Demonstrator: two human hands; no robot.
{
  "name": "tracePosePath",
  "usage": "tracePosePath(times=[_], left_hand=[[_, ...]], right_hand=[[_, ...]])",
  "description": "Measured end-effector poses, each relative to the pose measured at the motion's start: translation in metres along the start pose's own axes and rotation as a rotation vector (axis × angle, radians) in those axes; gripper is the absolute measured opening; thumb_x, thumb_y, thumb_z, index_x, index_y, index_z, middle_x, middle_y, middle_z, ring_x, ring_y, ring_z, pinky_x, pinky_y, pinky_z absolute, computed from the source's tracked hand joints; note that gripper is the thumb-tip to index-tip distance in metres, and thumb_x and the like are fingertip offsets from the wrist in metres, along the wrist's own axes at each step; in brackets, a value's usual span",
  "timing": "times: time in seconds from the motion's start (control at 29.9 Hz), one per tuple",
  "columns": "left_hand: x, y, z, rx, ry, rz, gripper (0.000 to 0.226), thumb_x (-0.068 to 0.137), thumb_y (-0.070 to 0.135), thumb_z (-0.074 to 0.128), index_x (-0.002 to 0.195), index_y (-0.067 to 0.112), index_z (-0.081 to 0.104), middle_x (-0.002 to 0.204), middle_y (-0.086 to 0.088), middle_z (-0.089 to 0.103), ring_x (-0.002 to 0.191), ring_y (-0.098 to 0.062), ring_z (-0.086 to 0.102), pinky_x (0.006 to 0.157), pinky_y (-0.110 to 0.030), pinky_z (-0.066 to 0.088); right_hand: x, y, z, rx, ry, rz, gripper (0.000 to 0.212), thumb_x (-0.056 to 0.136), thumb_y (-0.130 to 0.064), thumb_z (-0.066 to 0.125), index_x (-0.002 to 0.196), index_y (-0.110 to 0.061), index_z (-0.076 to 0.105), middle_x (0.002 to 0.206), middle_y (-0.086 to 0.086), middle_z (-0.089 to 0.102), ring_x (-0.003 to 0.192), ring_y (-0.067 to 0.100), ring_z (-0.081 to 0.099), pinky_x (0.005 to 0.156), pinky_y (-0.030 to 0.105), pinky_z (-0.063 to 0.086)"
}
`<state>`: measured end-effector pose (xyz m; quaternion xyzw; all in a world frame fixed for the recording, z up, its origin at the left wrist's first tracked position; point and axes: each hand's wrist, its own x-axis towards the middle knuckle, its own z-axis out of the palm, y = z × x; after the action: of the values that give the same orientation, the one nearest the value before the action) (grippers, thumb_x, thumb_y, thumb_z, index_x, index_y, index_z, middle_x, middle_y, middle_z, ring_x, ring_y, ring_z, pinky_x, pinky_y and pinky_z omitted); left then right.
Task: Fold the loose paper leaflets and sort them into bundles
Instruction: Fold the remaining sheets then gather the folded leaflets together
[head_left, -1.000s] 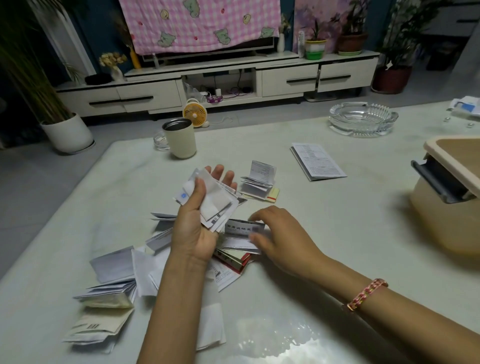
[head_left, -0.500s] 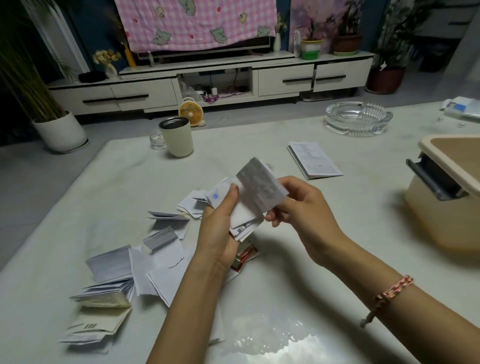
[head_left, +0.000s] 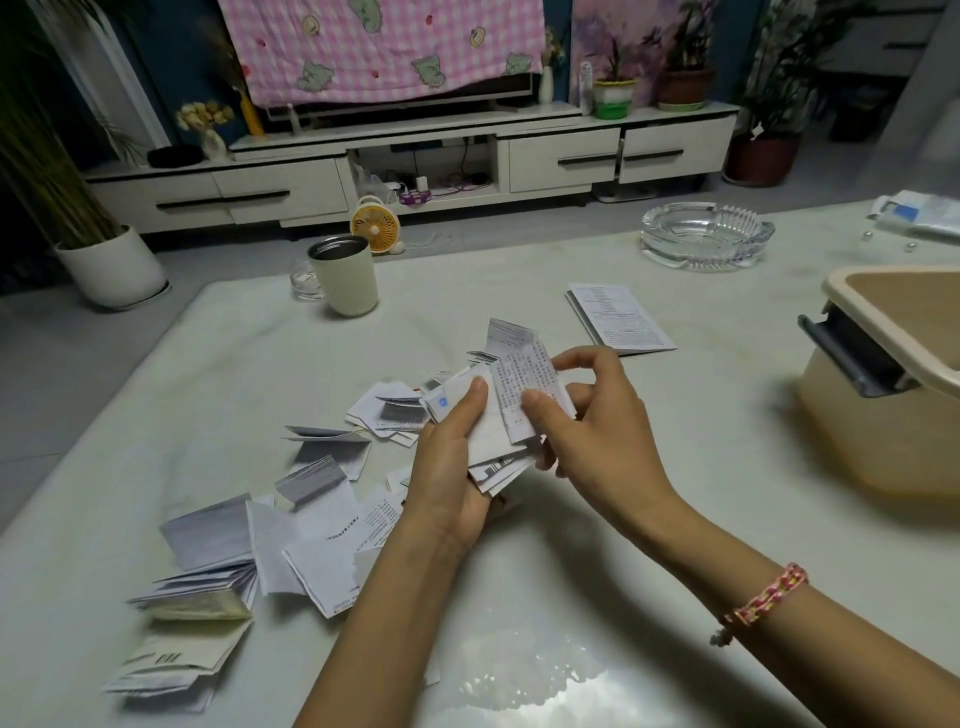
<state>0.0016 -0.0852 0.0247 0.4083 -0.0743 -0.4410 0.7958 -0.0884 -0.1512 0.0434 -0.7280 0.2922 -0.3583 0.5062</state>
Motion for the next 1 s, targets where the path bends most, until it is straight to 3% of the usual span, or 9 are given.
tracePosePath(times=[0.13,0.23,0.4,0.5,0.57,0.7,0.84,0.94,1.0], left_hand=[[0.000,0.000,0.001,-0.069,-0.036,-0.011,0.050,0.081,0.027,0.056,0.125,0.003,0.056,0.119,-0.018,0.064,0.103,-0.029,0.065,0.070,-0.037,0.058],[0.001,-0.001,0.003,-0.067,-0.051,0.016,0.056,0.080,0.029,0.057,0.130,0.005,0.052,0.125,-0.018,0.060,0.110,-0.028,0.061,0.073,-0.036,0.057],[0.002,-0.002,0.005,-0.057,-0.028,0.024,0.069,0.077,0.047,0.050,0.130,0.003,0.051,0.124,-0.020,0.060,0.104,-0.026,0.063,0.071,-0.033,0.058],[-0.002,-0.003,0.008,-0.018,-0.055,0.052,0.074,0.074,0.059,0.041,0.123,0.006,0.057,0.114,-0.016,0.066,0.098,-0.023,0.067,0.071,-0.030,0.058],[-0.004,-0.004,0.009,0.025,-0.047,0.081,0.069,0.074,0.055,0.047,0.120,0.006,0.059,0.111,-0.014,0.068,0.096,-0.021,0.068,0.076,-0.032,0.058],[-0.004,-0.008,0.007,0.046,-0.001,0.118,0.039,0.086,0.023,0.057,0.116,-0.002,0.060,0.101,-0.013,0.070,0.088,-0.019,0.069,0.083,-0.033,0.055],[-0.004,-0.007,0.005,0.015,0.000,0.111,0.030,0.091,0.022,0.053,0.113,0.002,0.063,0.103,-0.015,0.069,0.091,-0.024,0.067,0.081,-0.037,0.055],[-0.004,-0.004,0.004,-0.012,-0.005,0.150,0.026,0.093,0.021,0.048,0.109,0.005,0.062,0.099,-0.012,0.069,0.084,-0.020,0.069,0.076,-0.034,0.056],[-0.003,0.006,0.001,-0.053,-0.001,0.220,0.022,0.096,0.020,0.043,0.102,0.007,0.061,0.095,-0.008,0.071,0.082,-0.019,0.070,0.075,-0.035,0.057]], right_hand=[[-0.002,0.001,0.003,-0.158,0.040,-0.173,0.018,0.092,-0.018,0.053,0.107,-0.023,0.046,0.066,-0.010,0.057,0.058,0.014,0.053,0.059,0.031,0.043],[-0.001,0.001,0.002,-0.133,0.158,-0.227,0.011,0.094,-0.017,0.049,0.103,-0.024,0.048,0.052,-0.014,0.049,0.051,0.006,0.044,0.054,0.025,0.033],[-0.009,0.004,0.014,-0.255,0.005,-0.213,0.018,0.096,-0.024,0.045,0.113,-0.019,0.041,0.087,0.001,0.068,0.076,0.027,0.062,0.068,0.039,0.046],[-0.009,0.005,0.014,-0.359,-0.002,-0.203,0.021,0.096,-0.029,0.042,0.114,-0.017,0.038,0.089,0.006,0.067,0.082,0.030,0.061,0.068,0.037,0.043],[-0.009,0.004,0.013,-0.424,-0.019,-0.207,0.022,0.097,-0.031,0.041,0.114,-0.017,0.036,0.090,0.005,0.066,0.083,0.030,0.061,0.067,0.036,0.041],[-0.010,0.002,0.012,-0.580,-0.087,-0.261,0.024,0.098,-0.034,0.036,0.114,-0.016,0.037,0.096,0.006,0.067,0.088,0.033,0.062,0.068,0.039,0.044],[-0.007,0.003,0.009,-0.563,-0.135,-0.350,0.026,0.098,-0.032,0.040,0.118,-0.016,0.044,0.093,0.008,0.068,0.084,0.035,0.061,0.065,0.039,0.045],[-0.007,0.006,0.010,-0.523,-0.138,-0.434,0.028,0.095,-0.033,0.042,0.117,-0.017,0.049,0.075,-0.001,0.062,0.069,0.032,0.058,0.060,0.037,0.043],[-0.007,0.009,0.011,-0.444,-0.086,-0.413,0.022,0.093,-0.031,0.045,0.108,-0.018,0.054,0.060,-0.013,0.046,0.059,0.022,0.046,0.058,0.033,0.040]])
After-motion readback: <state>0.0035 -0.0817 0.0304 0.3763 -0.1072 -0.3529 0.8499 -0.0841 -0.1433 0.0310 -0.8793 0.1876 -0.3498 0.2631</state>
